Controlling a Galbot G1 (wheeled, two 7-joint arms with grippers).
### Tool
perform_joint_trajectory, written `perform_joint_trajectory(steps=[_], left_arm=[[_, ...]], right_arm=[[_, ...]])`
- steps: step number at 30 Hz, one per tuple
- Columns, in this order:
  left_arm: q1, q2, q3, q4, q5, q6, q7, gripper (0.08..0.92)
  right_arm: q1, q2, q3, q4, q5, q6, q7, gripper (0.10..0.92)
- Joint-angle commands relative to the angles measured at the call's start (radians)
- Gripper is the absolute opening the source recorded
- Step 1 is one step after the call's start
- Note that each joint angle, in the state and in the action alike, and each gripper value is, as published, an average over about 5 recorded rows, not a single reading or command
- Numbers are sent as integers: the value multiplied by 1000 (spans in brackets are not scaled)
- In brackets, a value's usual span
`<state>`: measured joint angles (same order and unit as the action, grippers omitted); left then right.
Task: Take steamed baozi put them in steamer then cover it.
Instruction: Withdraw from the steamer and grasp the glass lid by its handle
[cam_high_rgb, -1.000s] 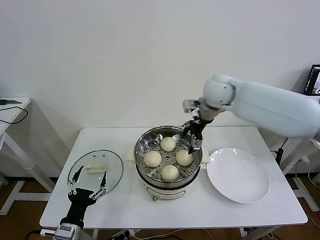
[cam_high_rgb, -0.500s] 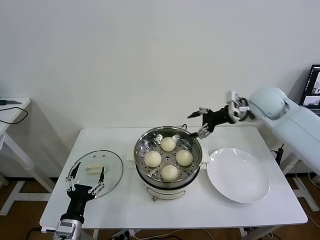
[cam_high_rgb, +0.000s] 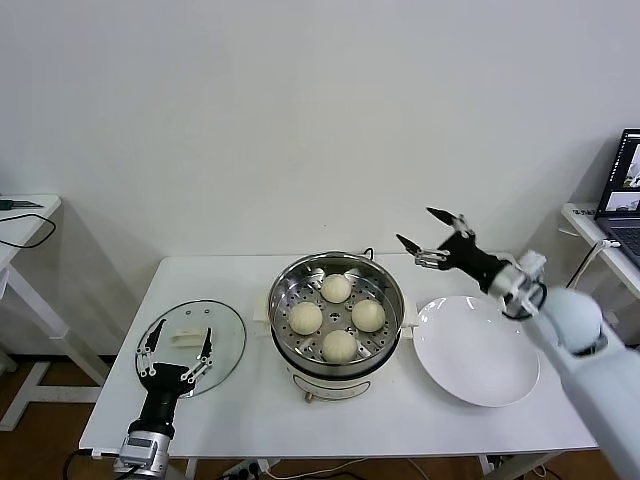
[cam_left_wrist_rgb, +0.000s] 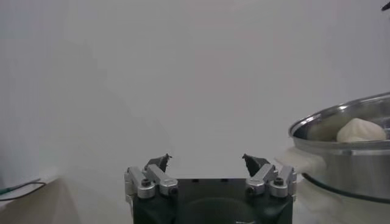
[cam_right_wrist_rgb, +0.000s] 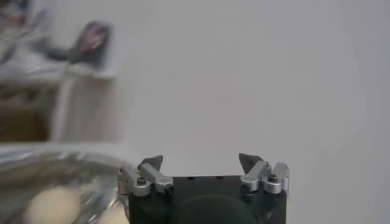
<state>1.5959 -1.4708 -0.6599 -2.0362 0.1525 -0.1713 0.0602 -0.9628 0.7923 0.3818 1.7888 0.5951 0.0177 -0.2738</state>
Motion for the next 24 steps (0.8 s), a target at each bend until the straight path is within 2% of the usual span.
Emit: perform_joint_trajectory(steps=[1,10,13,18,24], left_arm=[[-16,3,-3,38,-5,-35,-6,823],[-13,0,4,69,139,-101,-31,823],[-18,-2,3,111,325,-145,-75,823],[-36,6,-31,222,804,-189,-189,823],[-60,38,-88,301,1123,-181,-256,823]], right_arm=[[-497,263,278,159,-115,235,333,823],[-580,433,265,166,-179,337,360,823],[-584,468,259,160,-176,342,360,823],[-578,487,245,128,-176,352,357,823],[-570,490,227,110,-184,354,356,823]])
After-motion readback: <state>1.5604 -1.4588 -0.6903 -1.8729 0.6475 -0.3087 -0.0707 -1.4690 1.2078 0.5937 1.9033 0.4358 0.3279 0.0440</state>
